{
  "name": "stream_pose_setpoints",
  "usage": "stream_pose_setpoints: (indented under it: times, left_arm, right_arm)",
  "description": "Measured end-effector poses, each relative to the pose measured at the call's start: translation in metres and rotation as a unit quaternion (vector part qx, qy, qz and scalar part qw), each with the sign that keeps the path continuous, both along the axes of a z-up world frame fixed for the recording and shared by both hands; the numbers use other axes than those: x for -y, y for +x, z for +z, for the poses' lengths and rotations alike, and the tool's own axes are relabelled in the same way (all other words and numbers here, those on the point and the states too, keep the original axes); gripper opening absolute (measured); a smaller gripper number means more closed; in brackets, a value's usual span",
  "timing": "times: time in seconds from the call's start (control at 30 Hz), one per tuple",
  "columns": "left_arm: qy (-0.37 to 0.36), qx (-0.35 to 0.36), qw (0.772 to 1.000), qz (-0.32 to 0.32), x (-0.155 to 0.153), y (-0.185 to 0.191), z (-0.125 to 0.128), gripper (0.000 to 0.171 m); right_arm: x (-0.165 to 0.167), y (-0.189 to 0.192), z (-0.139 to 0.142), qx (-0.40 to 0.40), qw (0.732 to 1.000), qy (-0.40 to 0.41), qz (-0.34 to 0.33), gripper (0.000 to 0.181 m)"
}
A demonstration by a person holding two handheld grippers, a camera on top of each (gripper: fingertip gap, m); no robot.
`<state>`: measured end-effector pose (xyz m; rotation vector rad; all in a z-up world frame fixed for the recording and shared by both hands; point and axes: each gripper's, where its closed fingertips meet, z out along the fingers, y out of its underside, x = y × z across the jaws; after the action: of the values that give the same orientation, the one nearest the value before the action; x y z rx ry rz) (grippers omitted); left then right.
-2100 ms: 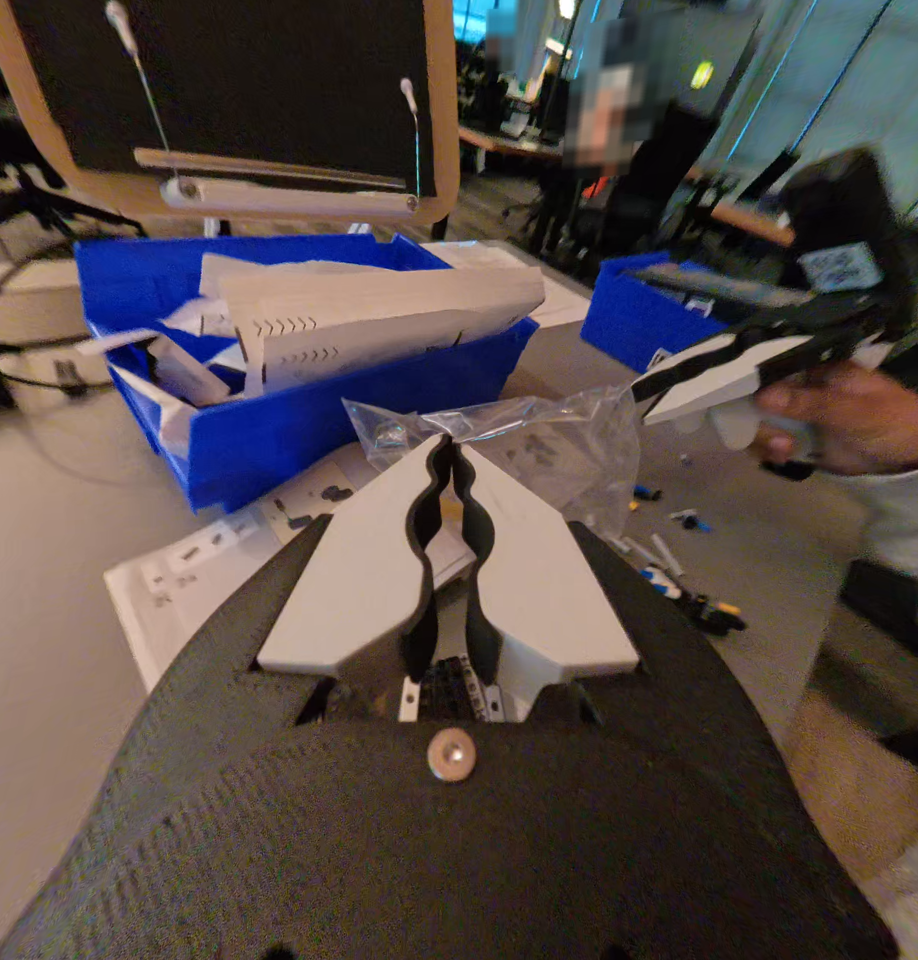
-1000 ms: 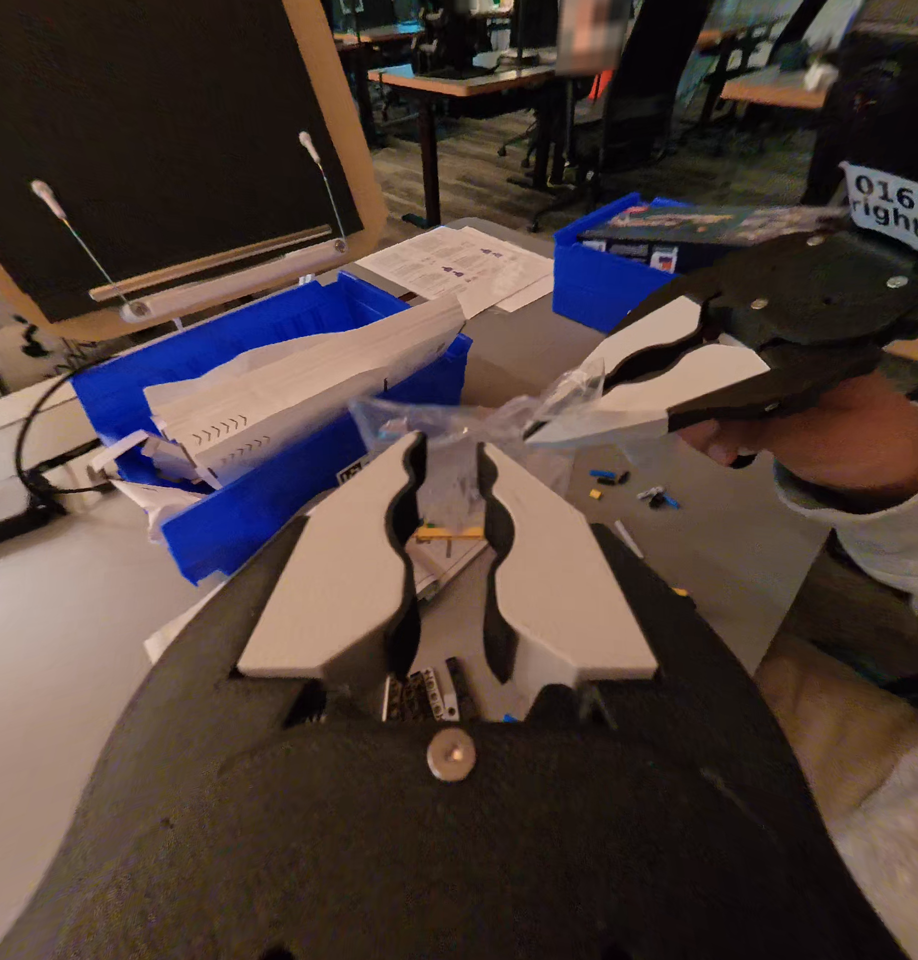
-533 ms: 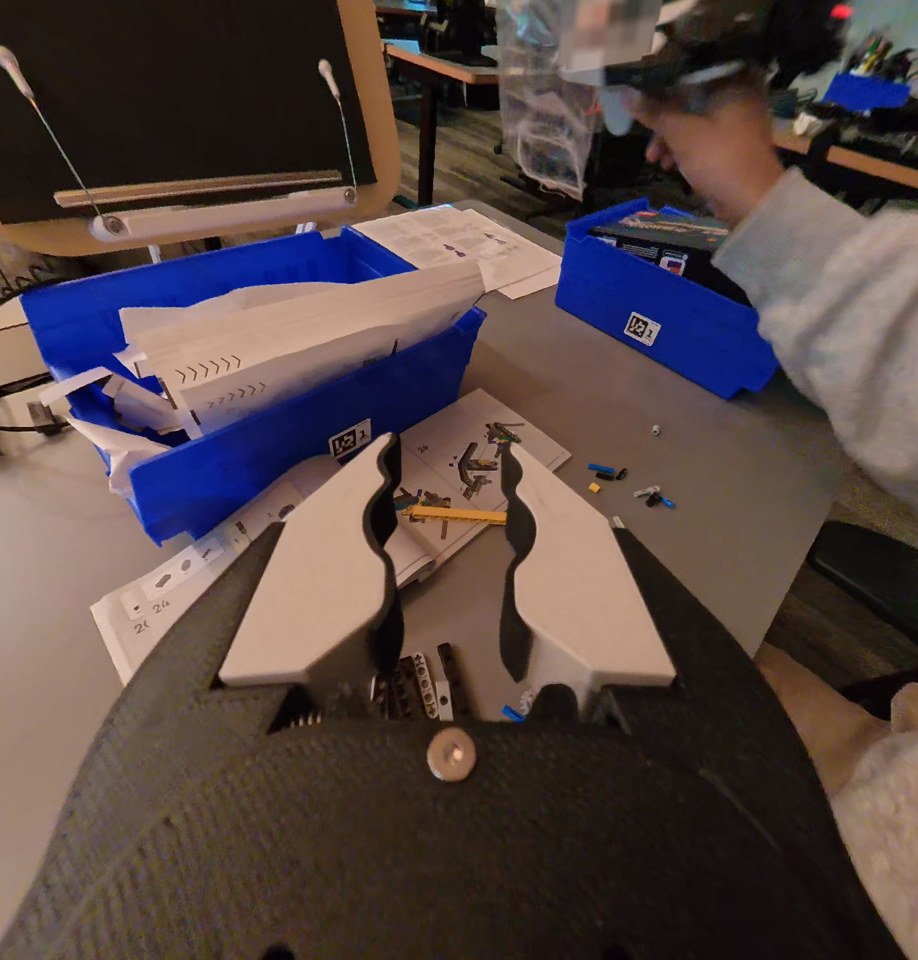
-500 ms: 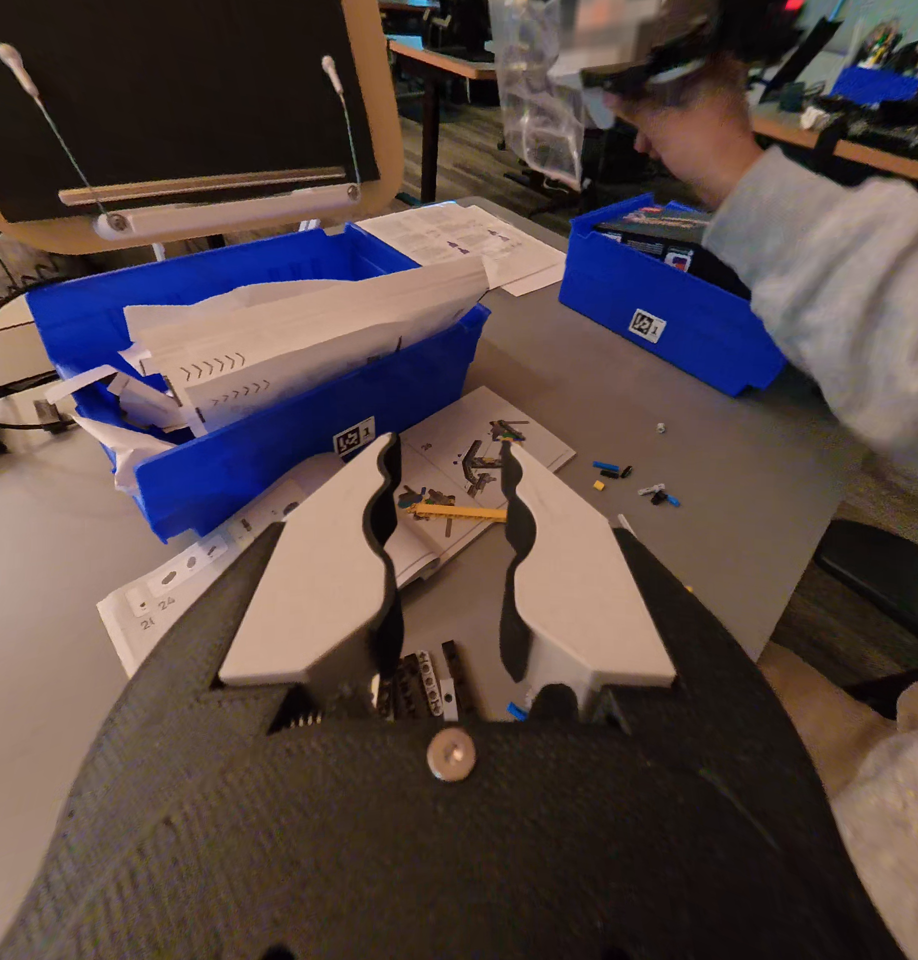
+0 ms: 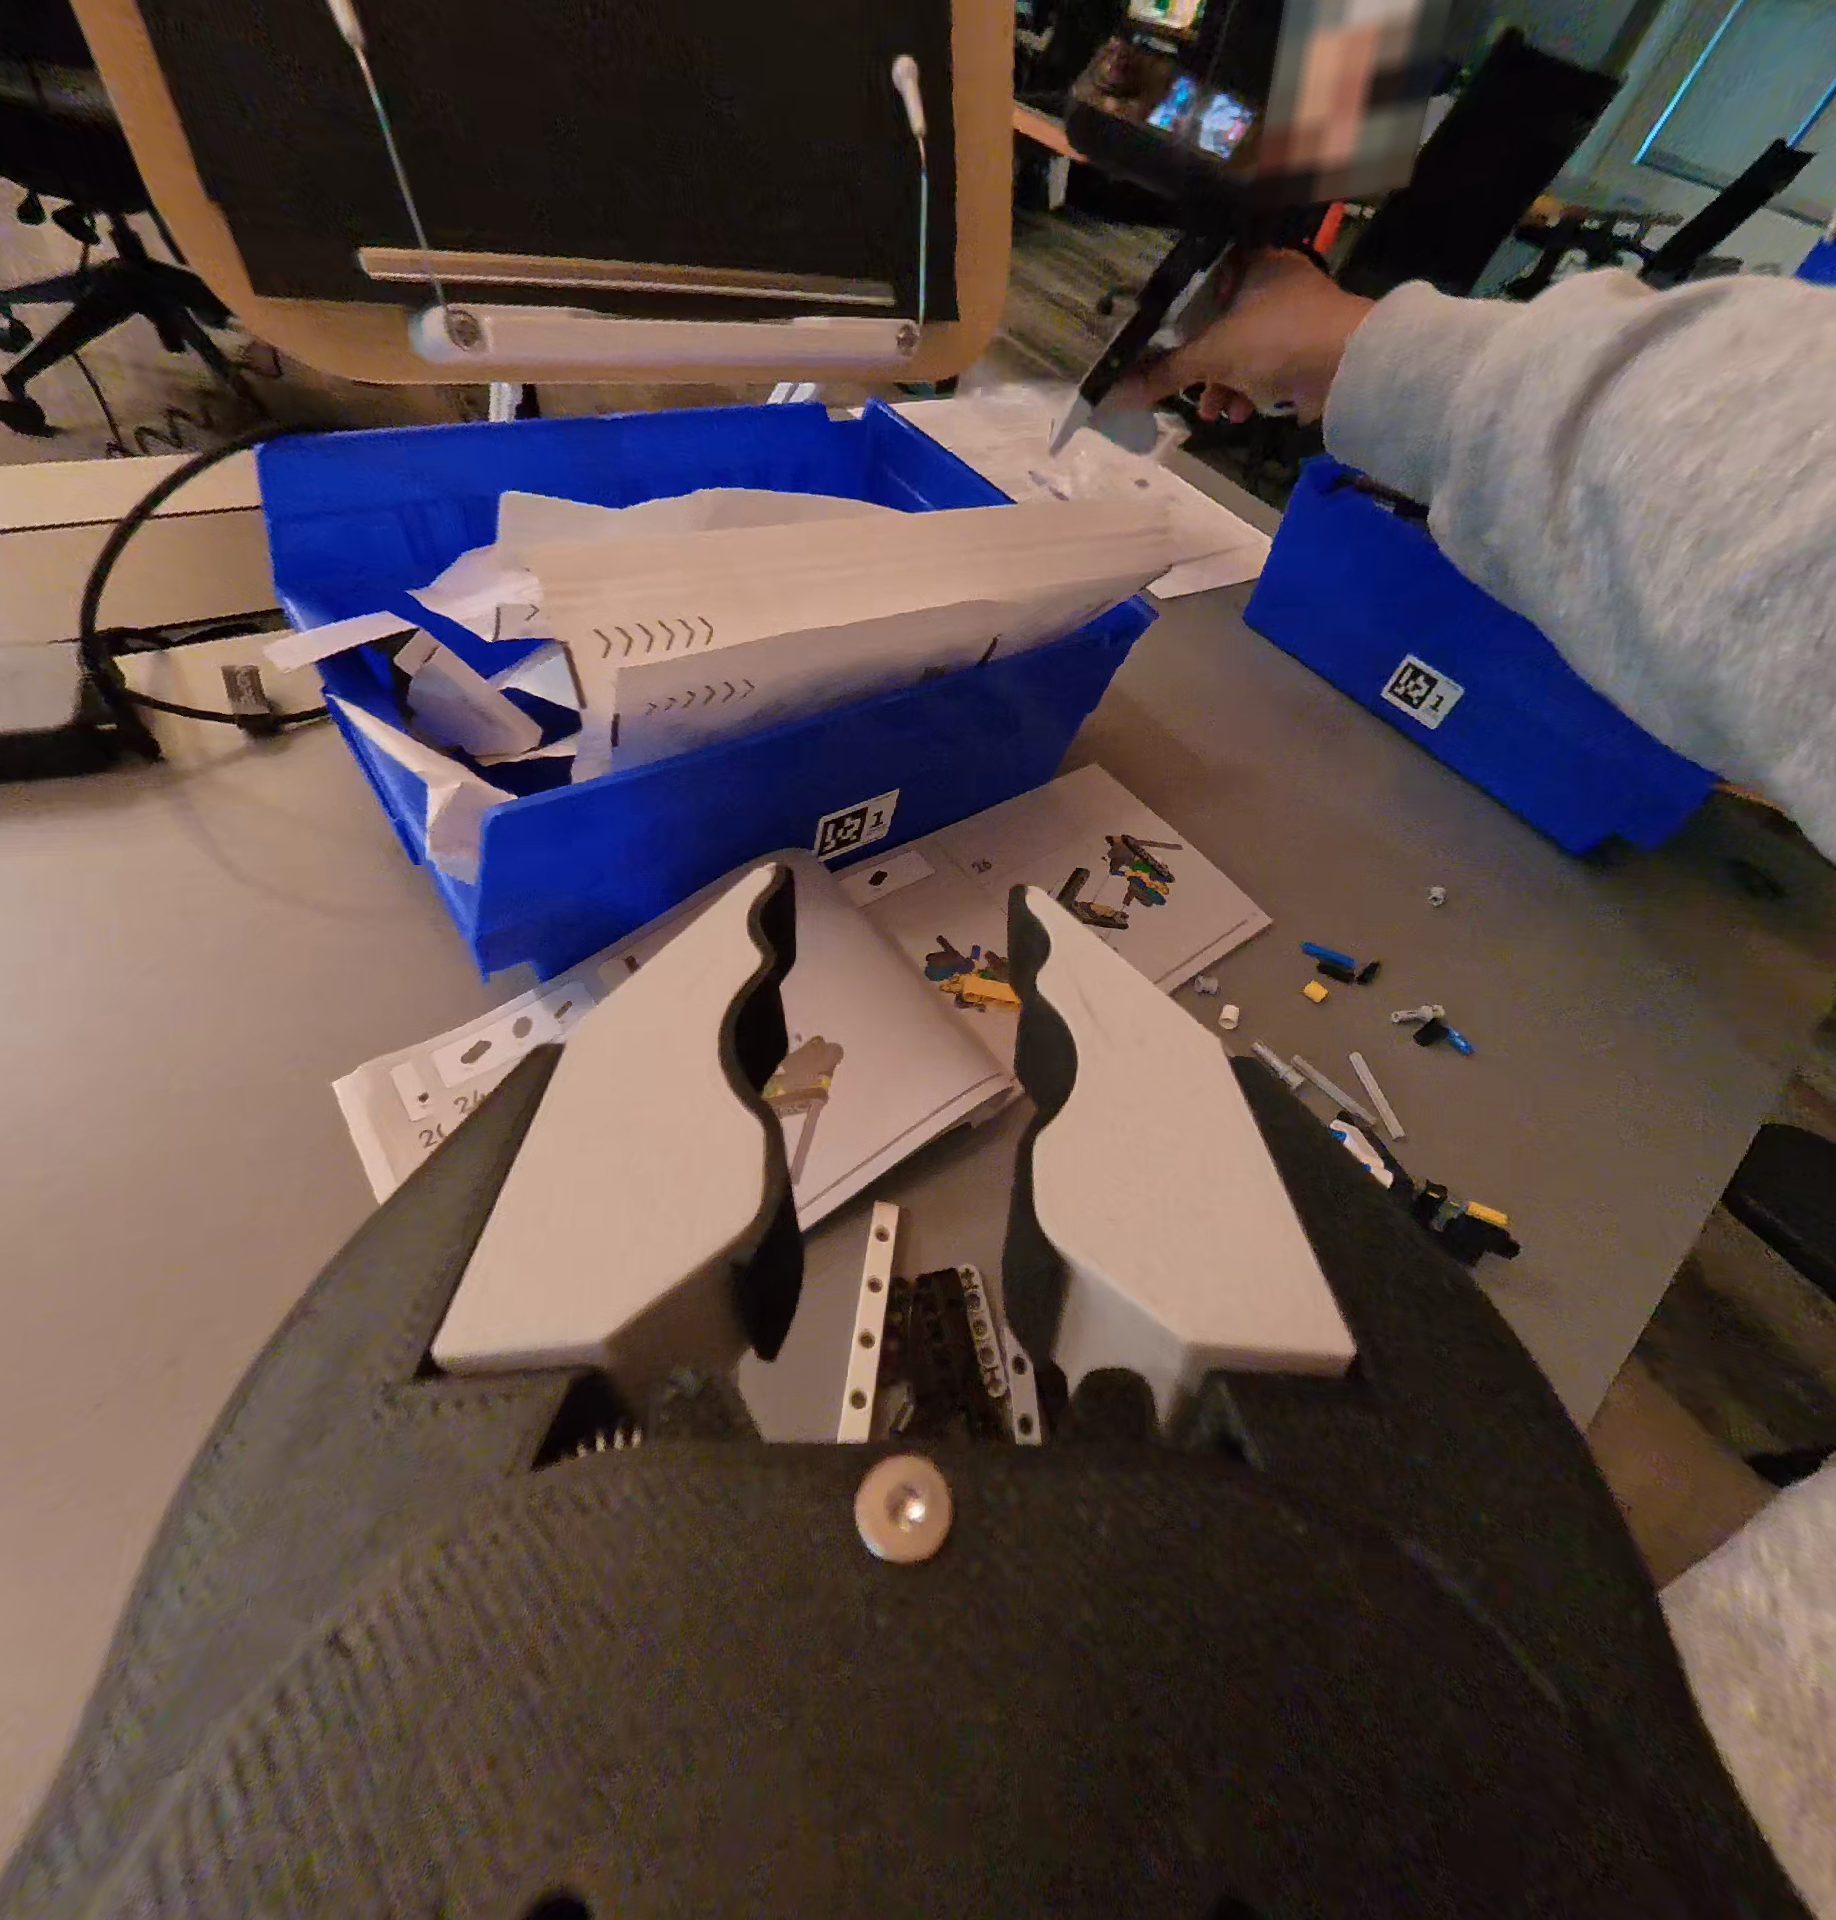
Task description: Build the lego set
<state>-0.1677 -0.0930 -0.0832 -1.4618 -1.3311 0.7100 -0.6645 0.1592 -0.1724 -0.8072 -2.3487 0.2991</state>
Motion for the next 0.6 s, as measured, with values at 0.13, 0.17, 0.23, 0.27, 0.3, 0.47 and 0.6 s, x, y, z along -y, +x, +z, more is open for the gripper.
stream_pose_setpoints:
  times: [0.13,0.17,0.23,0.27,0.3,0.47,0.6]
  left_arm:
    - [0.007,-0.003,1.0,0.005,0.005,0.003,0.003,0.04]
    - [0.008,-0.005,1.0,0.005,0.005,0.004,0.005,0.04]
    - [0.006,-0.011,1.0,0.01,0.004,0.005,0.01,0.043]
    - [0.001,-0.016,1.0,0.017,0.003,0.006,0.013,0.047]
    - [-0.004,-0.022,1.0,0.019,0.0,0.007,0.016,0.052]
    - [-0.02,-0.044,0.999,-0.011,-0.029,0.017,0.024,0.058]
    - [-0.053,-0.072,0.996,-0.006,-0.036,0.03,0.009,0.059]
  right_arm:
    - [-0.002,0.005,0.026,-0.004,0.995,-0.096,-0.039,0.093]
    - [-0.006,0.008,0.04,-0.019,0.993,-0.105,-0.044,0.094]
    - [-0.013,0.016,0.073,-0.051,0.988,-0.129,-0.064,0.097]
    - [-0.012,0.023,0.092,-0.059,0.981,-0.167,-0.075,0.099]
    - [-0.007,0.033,0.113,-0.061,0.971,-0.219,-0.078,0.099]
    - [0.034,0.144,0.218,-0.061,0.893,-0.444,0.047,0.081]
    - [0.063,0.3,0.216,-0.029,0.835,-0.515,0.19,0.069]
